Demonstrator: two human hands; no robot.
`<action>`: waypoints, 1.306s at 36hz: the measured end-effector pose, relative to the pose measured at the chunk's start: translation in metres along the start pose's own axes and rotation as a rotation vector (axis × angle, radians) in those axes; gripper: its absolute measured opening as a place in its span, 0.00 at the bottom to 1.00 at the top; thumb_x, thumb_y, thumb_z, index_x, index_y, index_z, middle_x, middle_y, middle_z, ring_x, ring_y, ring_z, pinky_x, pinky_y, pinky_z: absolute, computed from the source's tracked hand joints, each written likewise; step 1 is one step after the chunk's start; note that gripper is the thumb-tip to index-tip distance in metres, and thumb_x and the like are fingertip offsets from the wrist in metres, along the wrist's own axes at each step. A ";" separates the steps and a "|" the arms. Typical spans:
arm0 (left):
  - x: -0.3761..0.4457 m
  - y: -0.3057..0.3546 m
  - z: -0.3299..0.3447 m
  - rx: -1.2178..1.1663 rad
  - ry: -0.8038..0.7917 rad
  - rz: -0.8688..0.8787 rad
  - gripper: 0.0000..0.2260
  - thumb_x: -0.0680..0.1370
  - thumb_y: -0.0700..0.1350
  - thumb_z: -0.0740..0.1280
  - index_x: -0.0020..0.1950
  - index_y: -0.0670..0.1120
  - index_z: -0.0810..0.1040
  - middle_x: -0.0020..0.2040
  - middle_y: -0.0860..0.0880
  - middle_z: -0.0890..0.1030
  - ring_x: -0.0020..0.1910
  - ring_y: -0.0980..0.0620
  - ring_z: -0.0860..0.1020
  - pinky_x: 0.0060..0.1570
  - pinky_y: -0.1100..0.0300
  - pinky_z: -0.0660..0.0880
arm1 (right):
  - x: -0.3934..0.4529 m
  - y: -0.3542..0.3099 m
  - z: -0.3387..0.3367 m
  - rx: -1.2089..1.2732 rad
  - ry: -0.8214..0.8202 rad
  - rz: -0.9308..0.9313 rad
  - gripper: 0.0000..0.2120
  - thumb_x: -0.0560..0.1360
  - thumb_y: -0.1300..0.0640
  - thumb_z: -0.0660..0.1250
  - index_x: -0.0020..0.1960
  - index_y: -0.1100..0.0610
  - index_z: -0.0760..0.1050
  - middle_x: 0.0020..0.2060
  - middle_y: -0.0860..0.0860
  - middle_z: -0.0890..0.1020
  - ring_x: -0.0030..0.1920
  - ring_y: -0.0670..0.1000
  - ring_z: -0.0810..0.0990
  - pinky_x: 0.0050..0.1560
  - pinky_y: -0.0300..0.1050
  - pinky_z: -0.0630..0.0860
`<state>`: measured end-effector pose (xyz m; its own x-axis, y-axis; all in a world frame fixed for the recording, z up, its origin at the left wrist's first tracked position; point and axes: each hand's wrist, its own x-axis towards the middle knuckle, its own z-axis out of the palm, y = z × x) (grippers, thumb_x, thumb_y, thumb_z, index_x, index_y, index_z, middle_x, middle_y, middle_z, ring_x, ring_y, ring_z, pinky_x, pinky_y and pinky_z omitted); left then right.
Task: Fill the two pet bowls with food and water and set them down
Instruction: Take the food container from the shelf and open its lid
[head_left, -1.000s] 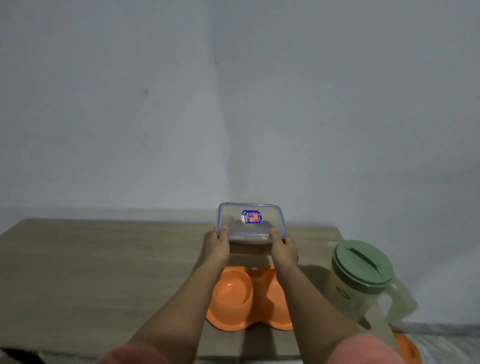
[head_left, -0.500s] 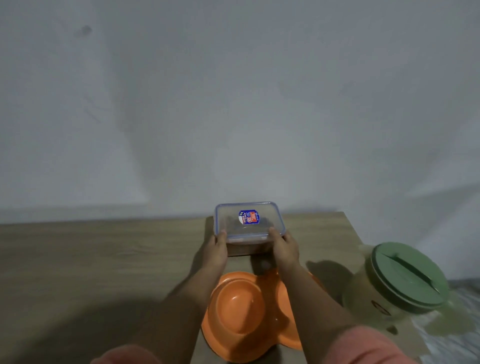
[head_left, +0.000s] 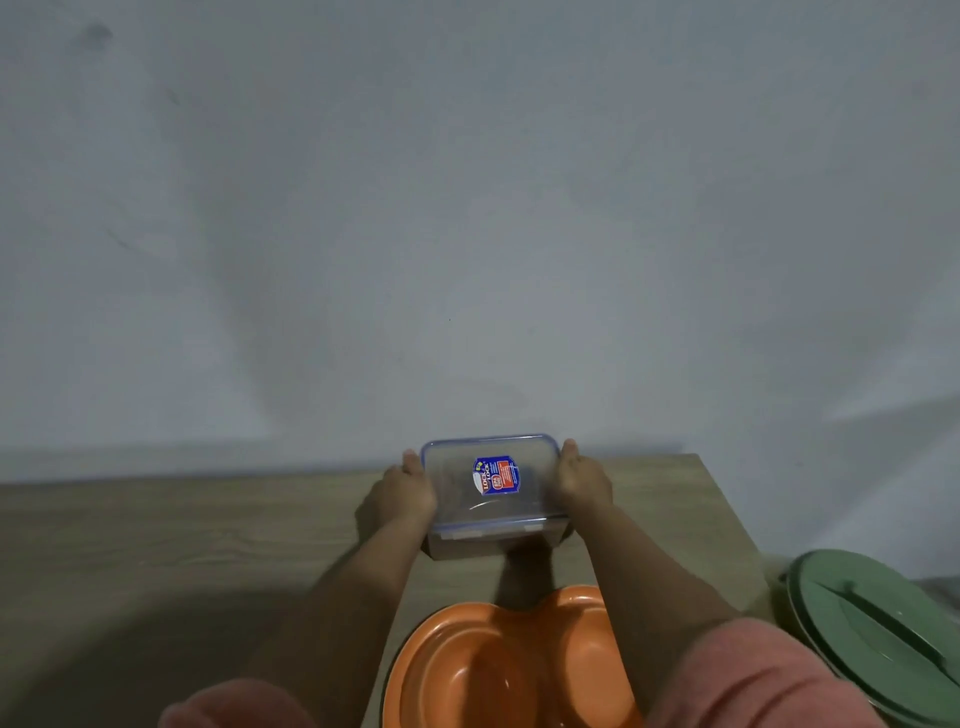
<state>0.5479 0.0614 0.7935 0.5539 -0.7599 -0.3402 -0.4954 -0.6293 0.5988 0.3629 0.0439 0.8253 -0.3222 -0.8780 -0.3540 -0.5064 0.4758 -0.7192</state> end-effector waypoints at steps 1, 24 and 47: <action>0.005 0.002 0.001 0.017 0.001 -0.001 0.29 0.83 0.56 0.43 0.65 0.40 0.74 0.66 0.38 0.75 0.66 0.39 0.73 0.65 0.50 0.67 | 0.005 -0.001 0.001 -0.032 0.019 -0.020 0.22 0.83 0.52 0.42 0.57 0.63 0.70 0.62 0.64 0.75 0.63 0.63 0.73 0.62 0.51 0.69; 0.013 0.035 -0.004 0.358 0.152 0.521 0.17 0.83 0.53 0.53 0.61 0.43 0.73 0.60 0.41 0.75 0.61 0.41 0.73 0.59 0.49 0.69 | -0.012 0.015 0.008 0.265 0.237 0.200 0.33 0.77 0.39 0.58 0.70 0.63 0.62 0.67 0.63 0.68 0.65 0.63 0.70 0.64 0.55 0.70; 0.029 0.087 0.013 0.959 -0.341 0.902 0.33 0.79 0.46 0.65 0.77 0.38 0.52 0.64 0.38 0.74 0.61 0.42 0.75 0.56 0.51 0.74 | -0.072 0.032 0.055 0.957 0.045 0.306 0.21 0.75 0.49 0.68 0.60 0.63 0.72 0.43 0.55 0.82 0.42 0.50 0.81 0.45 0.45 0.81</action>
<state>0.5123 -0.0175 0.8260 -0.3301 -0.8781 -0.3463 -0.9383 0.3453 0.0187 0.4135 0.1200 0.7949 -0.3708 -0.7131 -0.5950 0.4524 0.4208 -0.7863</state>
